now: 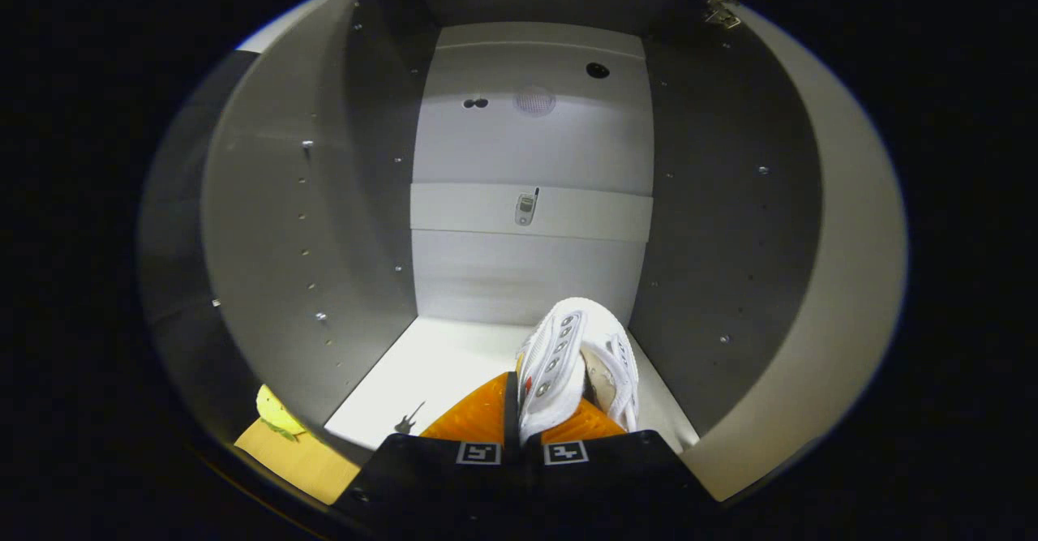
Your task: Open the shoe cabinet door, grab the shoes and put them into the shoe cabinet, then close the shoe cabinet door.
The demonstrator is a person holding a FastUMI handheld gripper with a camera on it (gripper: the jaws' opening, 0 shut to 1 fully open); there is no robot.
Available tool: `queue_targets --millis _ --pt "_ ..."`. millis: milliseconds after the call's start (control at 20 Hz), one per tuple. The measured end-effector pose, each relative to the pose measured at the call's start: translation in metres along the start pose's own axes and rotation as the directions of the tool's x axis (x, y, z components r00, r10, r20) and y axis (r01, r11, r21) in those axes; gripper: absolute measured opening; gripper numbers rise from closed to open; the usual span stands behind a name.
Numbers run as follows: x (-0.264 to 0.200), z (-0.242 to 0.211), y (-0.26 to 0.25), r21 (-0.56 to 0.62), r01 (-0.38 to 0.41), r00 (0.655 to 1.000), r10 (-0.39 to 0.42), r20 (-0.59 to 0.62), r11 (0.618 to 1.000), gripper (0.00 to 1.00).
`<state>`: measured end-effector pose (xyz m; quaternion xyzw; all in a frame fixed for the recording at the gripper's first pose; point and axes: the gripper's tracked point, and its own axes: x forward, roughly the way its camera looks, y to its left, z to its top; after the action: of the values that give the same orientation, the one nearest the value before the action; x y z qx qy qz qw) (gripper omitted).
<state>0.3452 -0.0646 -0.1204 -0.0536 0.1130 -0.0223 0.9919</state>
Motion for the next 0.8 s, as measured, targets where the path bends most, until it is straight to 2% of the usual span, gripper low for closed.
queue_targets --millis 200,400,650,800 --pt "0.059 -0.003 -0.003 0.024 -0.007 1.0 0.007 -0.011 1.0 0.04" --pt "0.097 -0.019 -0.001 0.045 -0.013 0.999 0.015 -0.043 0.999 0.04" --pt "0.107 -0.029 0.006 0.041 -0.027 0.998 0.03 -0.062 0.999 0.04" --pt "0.115 -0.038 0.002 0.052 0.003 0.995 0.002 -0.095 0.999 0.05"
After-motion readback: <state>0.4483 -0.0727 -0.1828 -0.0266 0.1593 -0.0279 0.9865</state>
